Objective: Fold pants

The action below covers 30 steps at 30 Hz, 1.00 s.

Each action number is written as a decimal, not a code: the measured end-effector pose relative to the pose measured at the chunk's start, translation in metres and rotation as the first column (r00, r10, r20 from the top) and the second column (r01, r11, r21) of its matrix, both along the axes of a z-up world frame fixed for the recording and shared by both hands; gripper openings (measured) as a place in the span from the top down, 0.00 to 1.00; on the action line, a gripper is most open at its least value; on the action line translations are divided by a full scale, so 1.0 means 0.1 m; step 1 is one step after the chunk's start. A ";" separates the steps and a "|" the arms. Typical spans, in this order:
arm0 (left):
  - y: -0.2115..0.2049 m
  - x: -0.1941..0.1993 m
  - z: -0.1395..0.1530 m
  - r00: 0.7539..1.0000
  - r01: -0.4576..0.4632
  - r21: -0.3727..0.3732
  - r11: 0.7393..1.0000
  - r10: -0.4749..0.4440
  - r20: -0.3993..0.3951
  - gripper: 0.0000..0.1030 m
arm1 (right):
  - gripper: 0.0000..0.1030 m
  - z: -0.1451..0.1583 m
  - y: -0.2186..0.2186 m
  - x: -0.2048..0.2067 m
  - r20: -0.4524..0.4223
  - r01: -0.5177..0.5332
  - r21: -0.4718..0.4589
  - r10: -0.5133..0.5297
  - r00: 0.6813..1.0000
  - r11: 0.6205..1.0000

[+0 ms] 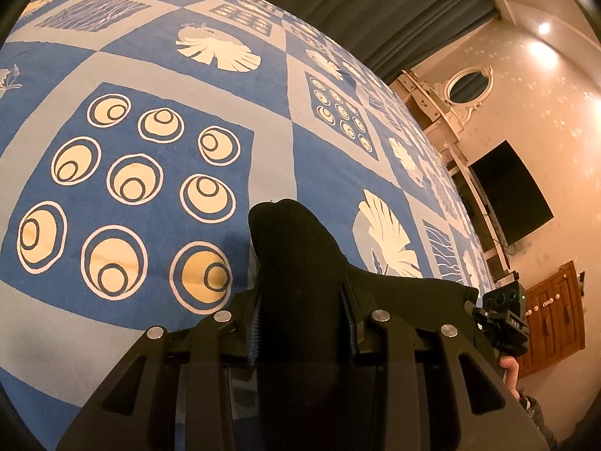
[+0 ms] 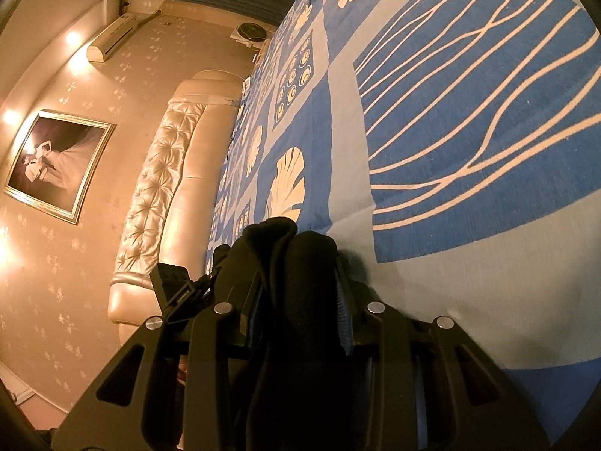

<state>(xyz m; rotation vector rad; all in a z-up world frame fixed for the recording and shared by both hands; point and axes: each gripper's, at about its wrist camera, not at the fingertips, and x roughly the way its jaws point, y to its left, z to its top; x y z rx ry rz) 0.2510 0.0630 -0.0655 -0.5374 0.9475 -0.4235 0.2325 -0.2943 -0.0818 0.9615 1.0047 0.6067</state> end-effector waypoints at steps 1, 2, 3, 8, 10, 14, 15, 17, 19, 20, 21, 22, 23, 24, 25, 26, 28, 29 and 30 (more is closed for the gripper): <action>0.00 0.01 -0.01 1.000 0.000 -0.001 1.000 0.000 -0.001 0.67 | 0.70 0.00 0.00 0.00 0.000 0.001 0.001 -0.001 1.000 1.000; 0.00 0.01 -0.01 1.000 -0.001 -0.001 1.000 0.001 -0.001 0.66 | 0.70 0.01 0.00 0.02 0.000 0.003 0.002 -0.003 1.000 1.000; 0.01 0.00 -0.02 1.000 -0.001 -0.004 1.000 0.001 -0.002 0.65 | 0.70 0.01 0.01 0.03 0.001 0.005 0.004 -0.006 1.000 1.000; 0.10 -0.03 -0.05 1.000 0.006 -0.084 0.996 -0.007 -0.012 0.50 | 0.63 0.00 0.03 0.05 -0.018 0.010 0.048 -0.009 1.000 0.999; 0.17 -0.11 -0.02 1.000 -0.010 -0.098 0.995 0.008 -0.013 0.46 | 0.54 0.06 0.03 0.04 -0.018 0.013 0.075 -0.012 1.000 0.997; 0.34 -0.40 0.06 0.999 -0.049 -0.091 0.995 0.048 -0.005 0.32 | 0.40 0.14 -0.06 -0.14 -0.008 0.047 0.095 -0.046 0.999 0.994; 0.39 -0.49 0.06 0.998 -0.056 -0.100 0.993 0.056 -0.007 0.31 | 0.40 0.14 -0.09 -0.21 -0.010 0.055 0.109 -0.054 0.998 0.993; 0.48 -0.73 0.04 0.997 -0.074 -0.125 0.989 0.072 -0.021 0.30 | 0.40 0.14 -0.14 -0.34 -0.020 0.064 0.123 -0.062 0.998 0.990; 0.55 -0.98 0.02 0.996 -0.085 -0.148 0.985 0.081 -0.029 0.30 | 0.40 0.14 -0.18 -0.51 -0.021 0.070 0.133 -0.068 0.997 0.989; 0.56 -1.08 0.01 0.996 -0.090 -0.156 0.984 0.085 -0.035 0.30 | 0.39 0.15 -0.17 -0.59 -0.024 0.070 0.134 -0.067 0.997 0.988; 0.58 -1.21 -0.01 0.995 -0.095 -0.176 0.980 0.088 -0.044 0.30 | 0.39 0.15 -0.15 -0.68 -0.030 0.063 0.133 -0.059 0.998 0.989; 0.58 -1.30 -0.02 0.995 -0.098 -0.193 0.976 0.090 -0.052 0.30 | 0.38 0.15 -0.14 -0.75 -0.033 0.057 0.130 -0.053 0.998 0.990; 0.58 -1.40 -0.02 0.994 -0.105 -0.210 0.972 0.095 -0.058 0.30 | 0.38 0.16 -0.10 -0.82 -0.036 0.050 0.130 -0.046 0.998 0.990; 0.55 -1.47 -0.03 0.993 -0.111 -0.224 0.968 0.099 -0.062 0.30 | 0.37 0.15 -0.05 -0.90 -0.044 0.039 0.139 -0.033 0.998 0.990; 0.52 -1.55 -0.04 0.993 -0.110 -0.244 0.964 0.096 -0.068 0.29 | 0.36 0.14 0.01 -0.95 -0.051 0.030 0.150 -0.023 0.998 0.988; 0.48 -1.61 -0.05 0.994 -0.104 -0.259 0.960 0.089 -0.069 0.29 | 0.32 0.14 0.03 -1.00 -0.049 0.033 0.153 -0.026 0.998 0.988; 0.37 -1.69 -0.05 0.995 -0.092 -0.272 0.958 0.076 -0.069 0.29 | 0.28 0.16 0.08 -1.07 -0.038 0.056 0.166 -0.050 0.998 0.985; 0.33 -1.70 -0.06 0.995 -0.086 -0.277 0.957 0.069 -0.070 0.26 | 0.27 0.16 0.10 -1.08 -0.039 0.061 0.170 -0.055 0.998 0.983; 0.29 -1.71 -0.06 0.995 -0.087 -0.282 0.955 0.070 -0.072 0.25 | 0.25 0.17 0.13 -1.08 -0.040 0.070 0.173 -0.064 0.997 0.983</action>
